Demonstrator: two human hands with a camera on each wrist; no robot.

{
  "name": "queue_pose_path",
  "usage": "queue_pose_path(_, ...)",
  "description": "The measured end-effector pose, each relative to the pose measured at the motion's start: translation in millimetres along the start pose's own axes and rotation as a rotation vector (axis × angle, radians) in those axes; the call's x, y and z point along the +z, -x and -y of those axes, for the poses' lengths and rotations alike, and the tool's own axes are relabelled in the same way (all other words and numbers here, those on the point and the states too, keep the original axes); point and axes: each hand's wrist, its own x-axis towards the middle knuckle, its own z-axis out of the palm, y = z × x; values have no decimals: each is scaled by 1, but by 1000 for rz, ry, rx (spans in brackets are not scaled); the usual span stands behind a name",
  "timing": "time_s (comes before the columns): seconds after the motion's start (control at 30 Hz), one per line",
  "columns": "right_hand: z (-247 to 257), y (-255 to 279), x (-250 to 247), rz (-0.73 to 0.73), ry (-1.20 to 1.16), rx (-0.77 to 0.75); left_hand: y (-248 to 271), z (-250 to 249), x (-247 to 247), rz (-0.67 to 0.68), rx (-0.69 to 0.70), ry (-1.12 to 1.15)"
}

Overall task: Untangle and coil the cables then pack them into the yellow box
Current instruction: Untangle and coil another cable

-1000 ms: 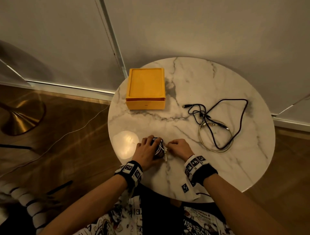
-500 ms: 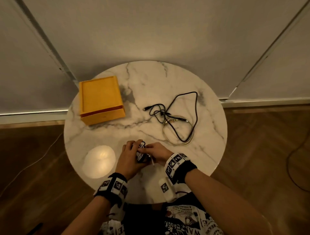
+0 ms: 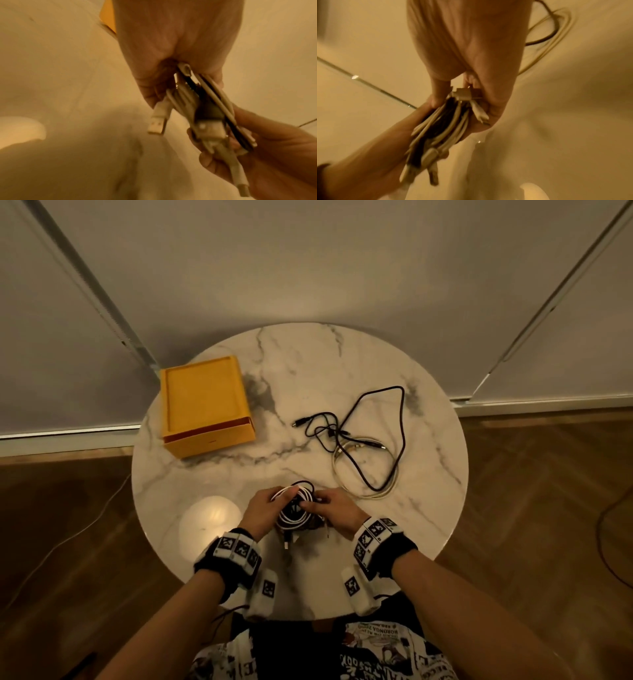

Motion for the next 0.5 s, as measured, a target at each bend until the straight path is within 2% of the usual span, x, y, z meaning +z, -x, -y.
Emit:
queue_pose_path(0.13, -5, -5, 16, -115, 514, -164, 5, 10, -5, -111, 71, -216)
queue_pose_path(0.27, -12, -8, 26, -223, 1037, -178, 7, 36, -10, -158, 150, -616)
queue_pose_path(0.37, -13, -9, 28, -206, 1022, -154, 6, 44, -6, -173, 151, -699)
queue_pose_path(0.5, -9, -10, 25, -173, 858, -119, 9, 37, -9, -168, 167, -570)
